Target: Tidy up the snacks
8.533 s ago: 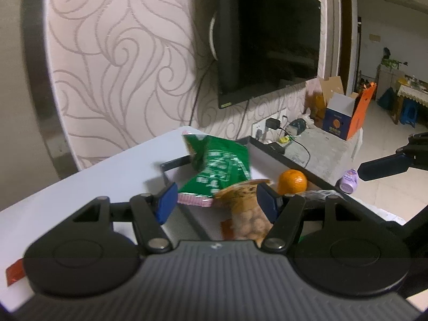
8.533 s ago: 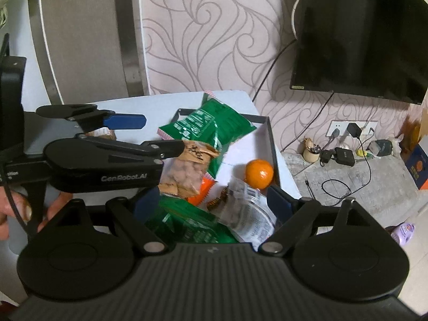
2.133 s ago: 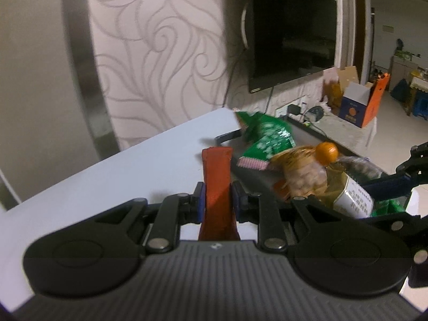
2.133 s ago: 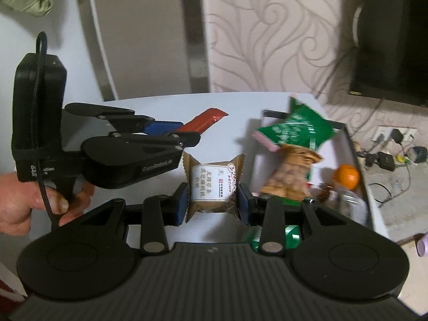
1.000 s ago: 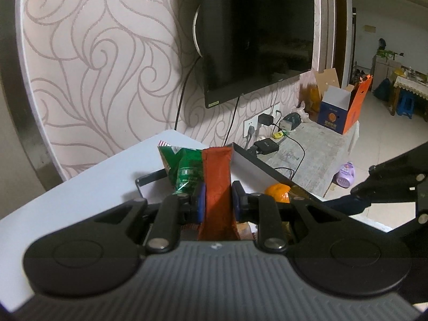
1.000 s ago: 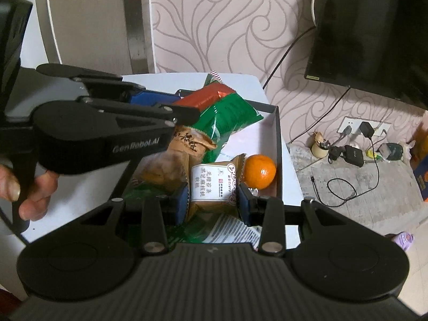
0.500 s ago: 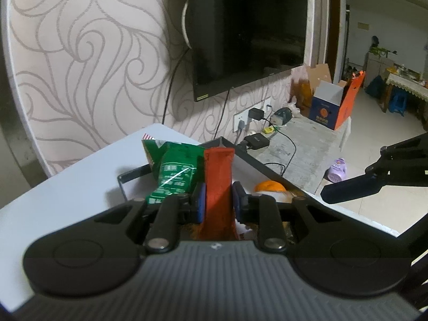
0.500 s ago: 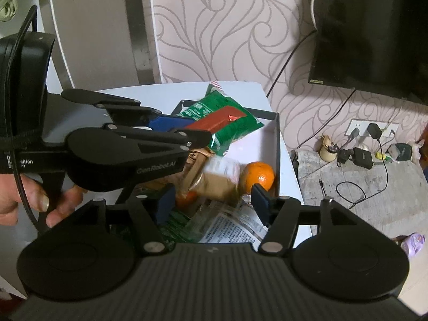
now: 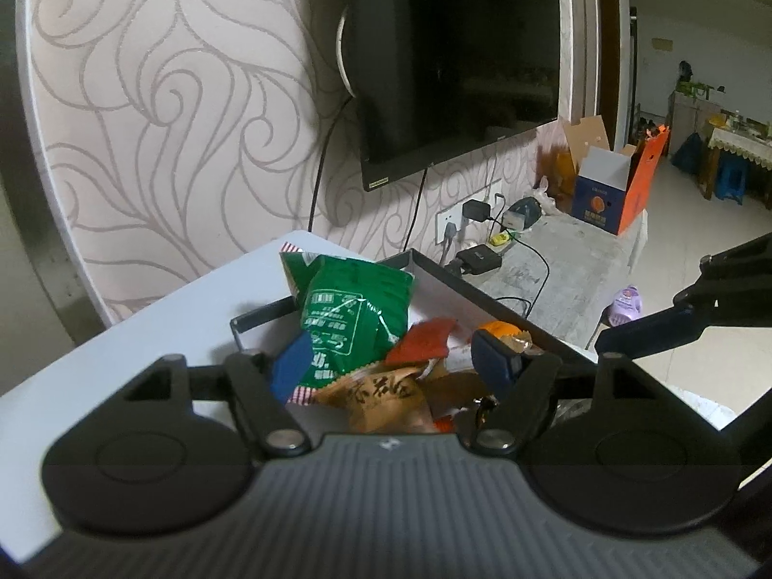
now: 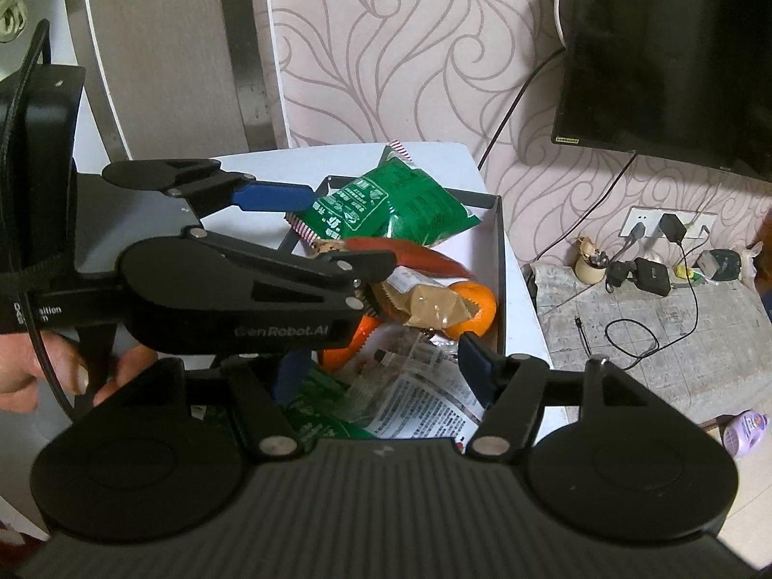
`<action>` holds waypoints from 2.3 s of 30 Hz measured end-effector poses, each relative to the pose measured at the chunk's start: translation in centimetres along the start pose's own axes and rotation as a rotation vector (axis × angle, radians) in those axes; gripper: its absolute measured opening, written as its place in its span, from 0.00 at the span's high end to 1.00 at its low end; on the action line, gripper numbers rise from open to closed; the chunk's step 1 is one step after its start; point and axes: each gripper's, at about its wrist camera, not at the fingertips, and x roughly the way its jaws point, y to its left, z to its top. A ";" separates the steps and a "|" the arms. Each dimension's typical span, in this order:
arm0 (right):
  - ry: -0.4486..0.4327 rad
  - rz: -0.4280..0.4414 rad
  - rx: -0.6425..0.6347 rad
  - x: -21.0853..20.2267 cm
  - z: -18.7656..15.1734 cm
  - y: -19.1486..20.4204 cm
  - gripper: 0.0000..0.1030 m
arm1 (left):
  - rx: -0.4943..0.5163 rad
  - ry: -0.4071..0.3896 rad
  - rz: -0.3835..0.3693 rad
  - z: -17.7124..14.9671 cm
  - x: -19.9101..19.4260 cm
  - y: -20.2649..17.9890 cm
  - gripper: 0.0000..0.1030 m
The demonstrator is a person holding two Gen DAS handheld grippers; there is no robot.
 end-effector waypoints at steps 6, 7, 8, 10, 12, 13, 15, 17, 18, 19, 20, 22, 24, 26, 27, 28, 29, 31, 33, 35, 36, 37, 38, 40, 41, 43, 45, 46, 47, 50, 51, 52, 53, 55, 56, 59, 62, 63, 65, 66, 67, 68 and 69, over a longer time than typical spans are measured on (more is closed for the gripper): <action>-0.002 -0.008 0.007 -0.5 -0.2 0.4 0.24 | -0.018 0.033 0.030 0.2 -0.4 0.2 0.28; -0.003 -0.009 0.007 -0.6 -0.3 0.5 0.23 | -0.025 0.042 0.044 0.3 -0.5 0.2 0.28; -0.003 -0.007 0.008 -0.8 -0.3 0.6 0.23 | -0.031 0.051 0.059 0.2 -0.6 0.1 0.28; -0.010 -0.007 0.016 -1.0 -0.5 0.6 0.21 | -0.045 0.083 0.097 0.2 -0.6 0.1 0.28; -0.009 -0.005 0.031 -1.2 -0.8 0.5 0.20 | -0.059 0.108 0.128 -0.1 -1.0 0.1 0.28; -0.008 -0.005 0.043 -1.3 -1.0 0.5 0.20 | -0.064 0.117 0.141 -0.2 -1.3 0.1 0.28; -0.010 -0.001 0.071 -1.7 -1.5 0.3 0.20 | -0.072 0.125 0.159 -0.4 -2.1 0.1 0.28; -0.022 -0.002 0.084 -2.3 -1.8 0.6 0.20 | -0.082 0.120 0.168 -0.5 -3.0 0.1 0.28; -0.029 -0.006 0.085 -2.7 -1.9 0.8 0.20 | -0.087 0.116 0.171 -0.6 -3.7 0.0 0.28; -0.037 -0.016 0.086 -3.3 -2.0 1.1 0.20 | -0.096 0.110 0.170 -0.7 -4.5 0.0 0.28; -0.044 -0.028 0.089 -3.9 -2.2 1.4 0.20 | -0.107 0.102 0.166 -0.8 -5.2 0.0 0.28; -0.064 -0.055 0.100 -5.5 -2.7 2.3 0.20 | -0.121 0.086 0.150 -1.0 -6.9 -0.1 0.28; -0.084 -0.083 0.112 -7.3 -3.3 3.4 0.17 | -0.117 0.068 0.133 -1.5 -8.7 -0.4 0.28; -0.106 -0.122 0.125 -9.3 -3.9 4.8 0.16 | -0.103 0.059 0.119 -2.3 -10.7 -0.8 0.28; -0.117 -0.141 0.138 -10.4 -4.4 5.6 0.15 | -0.097 0.069 0.109 -2.6 -11.5 -0.9 0.28; -0.125 -0.152 0.152 -11.4 -4.8 6.4 0.15 | -0.094 0.079 0.101 -3.0 -12.1 -1.0 0.28; -0.129 -0.160 0.163 -12.4 -5.3 7.3 0.14 | -0.098 0.088 0.105 -3.6 -13.1 -1.1 0.28; -0.133 -0.179 0.180 -14.3 -6.4 9.3 0.14 | -0.100 0.100 0.096 -4.5 -14.7 -1.4 0.28; -0.141 -0.197 0.200 -16.5 -7.5 11.5 0.13 | -0.086 0.093 0.079 -5.6 -16.5 -1.8 0.28; -0.147 -0.208 0.227 -18.3 -8.7 13.3 0.12 | -0.076 0.093 0.074 -6.4 -18.0 -2.2 0.28; -0.145 -0.205 0.242 -19.2 -9.4 14.3 0.11 | -0.083 0.097 0.065 -6.7 -18.6 -2.3 0.28; -0.141 -0.200 0.250 -20.0 -9.9 15.1 0.11 | -0.092 0.100 0.055 -7.0 -19.1 -2.3 0.28; -0.138 -0.203 0.255 -20.7 -10.4 15.8 0.11 | -0.097 0.106 0.042 -7.4 -19.7 -2.5 0.28; -0.135 -0.222 0.259 -22.2 -11.4 17.2 0.11 | -0.097 0.109 0.028 -7.7 -20.6 -2.8 0.28; -0.138 -0.230 0.262 -22.8 -11.9 17.7 0.11 | -0.099 0.107 0.021 -7.8 -21.0 -3.0 0.28; -0.145 -0.248 0.274 -23.8 -12.8 18.3 0.11 | -0.109 0.099 0.012 -7.9 -21.9 -3.3 0.21; -0.139 -0.257 0.275 -24.2 -13.5 18.6 0.10 | -0.109 0.083 0.021 -8.1 -22.7 -3.8 0.14; -0.134 -0.266 0.271 -24.3 -13.9 18.5 0.10 | -0.101 0.074 0.027 -8.1 -22.9 -4.1 0.14; -0.129 -0.272 0.265 -24.2 -14.3 18.4 0.10 | -0.095 0.071 0.028 -8.2 -23.0 -4.3 0.14; -0.115 -0.264 0.269 -24.3 -15.4 17.7 0.10 | -0.084 0.074 0.036 -8.3 -23.4 -5.2 0.14; -0.112 -0.260 0.275 -24.4 -15.7 17.4 0.10 | -0.077 0.070 0.032 -8.3 -23.5 -5.5 0.14; -0.111 -0.257 0.281 -24.6 -16.0 17.1 0.10 | -0.068 0.064 0.034 -8.3 -23.7 -5.8 0.14; -0.117 -0.255 0.283 -24.8 -16.2 16.9 0.10 | -0.056 0.061 0.043 -8.4 -23.7 -6.3 0.14; -0.124 -0.248 0.280 -25.1 -16.6 16.6 0.10 | -0.041 0.062 0.072 -8.5 -23.5 -6.9 0.14; -0.125 -0.243 0.275 -25.2 -16.8 16.4 0.10 | -0.040 0.063 0.073 -8.5 -23.5 -7.2 0.14; -0.135 -0.243 0.270 -25.5 -17.0 16.0 0.10 | -0.028 0.090 0.086 -8.3 -23.2 -7.8 0.14; -0.141 -0.239 0.272 -25.5 -17.0 15.7 0.10 | -0.034 0.075 0.094 -8.5 -23.3 -8.0 0.15; -0.142 -0.238 0.269 -25.6 -17.0 15.6 0.10 | -0.037 0.071 0.095 -8.6 -23.4 -8.0 0.15; -0.144 -0.236 0.265 -25.7 -17.0 15.6 0.10 | -0.038 0.065 0.095 -8.7 -23.5 -8.2 0.15; -0.144 -0.238 0.263 -25.7 -17.0 15.5 0.10 | -0.039 0.062 0.092 -8.7 -23.6 -8.2 0.15; -0.145 -0.241 0.262 -25.9 -17.0 15.5 0.10 | -0.042 0.058 0.088 -8.7 -23.7 -8.2 0.15; -0.146 -0.242 0.262 -25.9 -17.0 15.5 0.10 | -0.047 0.052 0.083 -8.7 -23.8 -8.2 0.15; -0.146 -0.242 0.264 -25.9 -16.9 15.4 0.10 | -0.048 0.046 0.083 -8.6 -23.9 -8.3 0.15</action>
